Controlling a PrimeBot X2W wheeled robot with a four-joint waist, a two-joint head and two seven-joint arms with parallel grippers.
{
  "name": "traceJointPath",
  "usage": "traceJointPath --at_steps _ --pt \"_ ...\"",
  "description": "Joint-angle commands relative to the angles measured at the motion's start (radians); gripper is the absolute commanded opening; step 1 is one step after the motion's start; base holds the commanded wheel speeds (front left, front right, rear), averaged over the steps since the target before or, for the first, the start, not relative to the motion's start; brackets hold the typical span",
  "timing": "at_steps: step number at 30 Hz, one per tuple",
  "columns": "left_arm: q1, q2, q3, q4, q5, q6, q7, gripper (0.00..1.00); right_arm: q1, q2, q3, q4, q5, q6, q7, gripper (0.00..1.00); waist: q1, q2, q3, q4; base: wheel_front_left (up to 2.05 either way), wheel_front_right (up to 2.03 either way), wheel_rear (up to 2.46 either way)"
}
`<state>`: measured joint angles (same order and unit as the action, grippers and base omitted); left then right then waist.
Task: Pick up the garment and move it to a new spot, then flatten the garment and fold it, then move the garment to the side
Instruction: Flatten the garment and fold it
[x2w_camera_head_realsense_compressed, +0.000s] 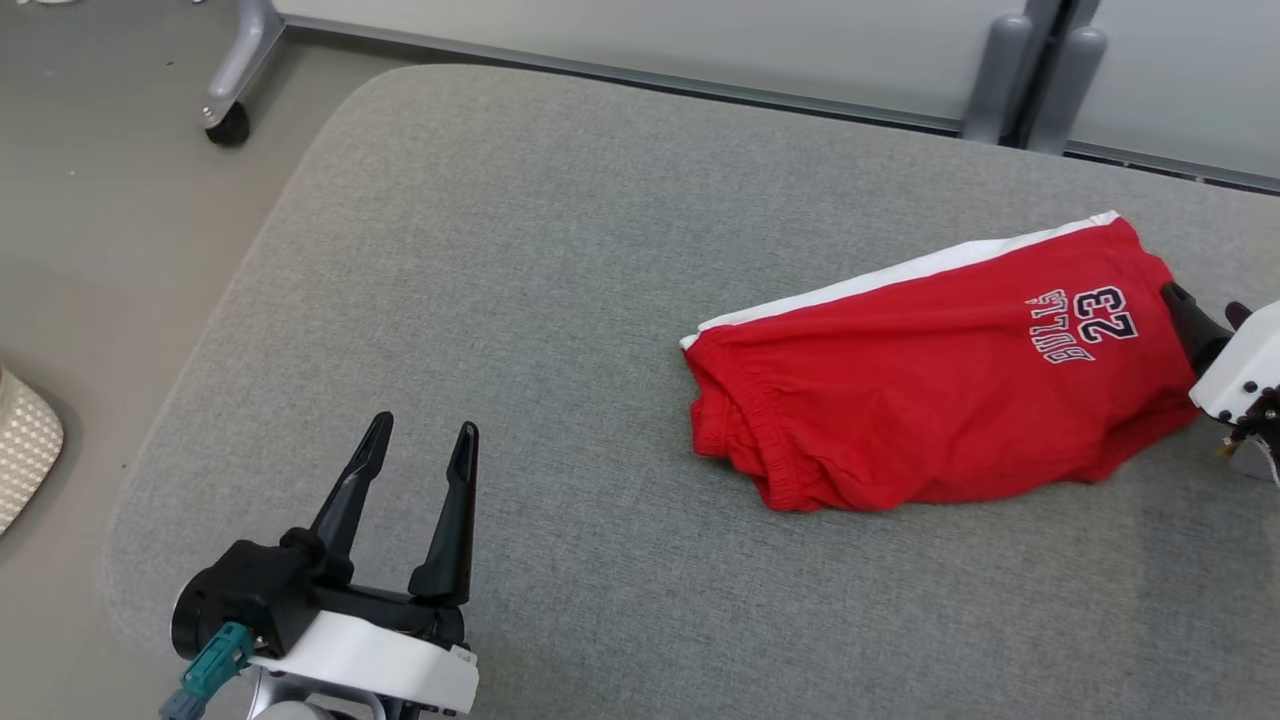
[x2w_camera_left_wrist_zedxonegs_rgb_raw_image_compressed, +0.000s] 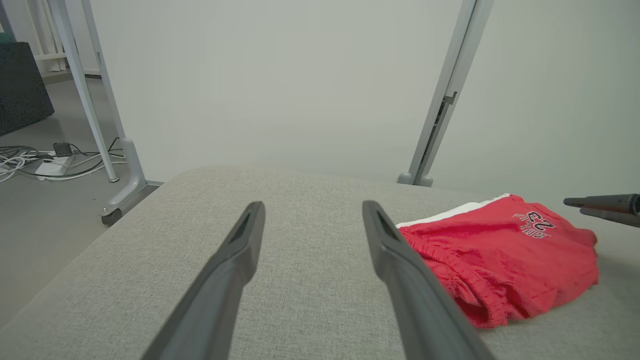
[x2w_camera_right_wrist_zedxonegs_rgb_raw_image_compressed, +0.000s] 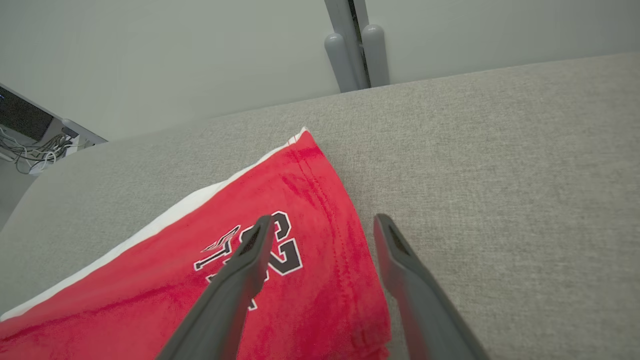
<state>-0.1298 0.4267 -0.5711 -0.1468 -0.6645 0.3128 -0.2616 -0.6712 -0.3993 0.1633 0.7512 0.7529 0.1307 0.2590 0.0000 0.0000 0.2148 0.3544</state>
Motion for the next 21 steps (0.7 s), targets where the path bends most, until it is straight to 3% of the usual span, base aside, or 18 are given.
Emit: traceJointPath --at_steps 1,8,12,13,14,15,16,21 --pt "-0.017 -0.005 0.001 0.006 0.010 -0.007 -0.004 1.00 -0.022 -0.016 0.003 0.042 0.004 0.001 0.034 1.00 0.0000 0.0000 0.024 0.037 0.00 0.00 0.00" --pt "-0.021 -0.021 0.003 0.021 0.017 -0.020 -0.004 1.00 -0.073 -0.004 -0.015 0.213 0.042 0.001 0.149 1.00 0.0000 0.0000 0.026 0.060 0.00 0.00 0.00" --pt "-0.013 -0.028 0.010 0.028 0.021 -0.022 -0.004 1.00 -0.058 0.025 -0.015 0.244 0.094 0.001 0.208 1.00 0.0000 0.0000 0.018 0.056 0.00 0.00 0.00" --pt "-0.007 -0.030 0.011 0.031 0.022 -0.026 -0.004 1.00 -0.048 0.033 -0.011 0.230 0.115 0.001 0.203 0.89 0.0000 0.0000 0.012 0.047 0.00 0.00 0.00" --pt "-0.006 -0.030 0.012 0.032 0.023 -0.027 -0.004 1.00 -0.040 0.041 -0.011 0.221 0.132 0.001 0.200 0.49 0.0000 0.0000 0.007 0.043 0.00 0.00 0.00" --pt "-0.005 -0.029 0.012 0.034 0.022 -0.029 -0.004 1.00 -0.036 0.049 -0.013 0.208 0.152 0.001 0.195 0.33 0.0000 0.0000 0.003 0.039 0.00 0.00 0.00" --pt "-0.005 -0.029 0.013 0.034 0.022 -0.028 -0.004 1.00 -0.033 0.051 -0.014 0.190 0.167 0.001 0.183 0.00 0.0000 0.0000 0.001 0.035 0.00 0.00 0.00" --pt "-0.007 -0.025 0.013 0.040 0.023 -0.033 -0.004 1.00 -0.003 0.060 -0.024 0.117 0.234 0.001 0.074 0.00 0.0000 0.0000 -0.015 0.013 0.00 0.00 0.00"
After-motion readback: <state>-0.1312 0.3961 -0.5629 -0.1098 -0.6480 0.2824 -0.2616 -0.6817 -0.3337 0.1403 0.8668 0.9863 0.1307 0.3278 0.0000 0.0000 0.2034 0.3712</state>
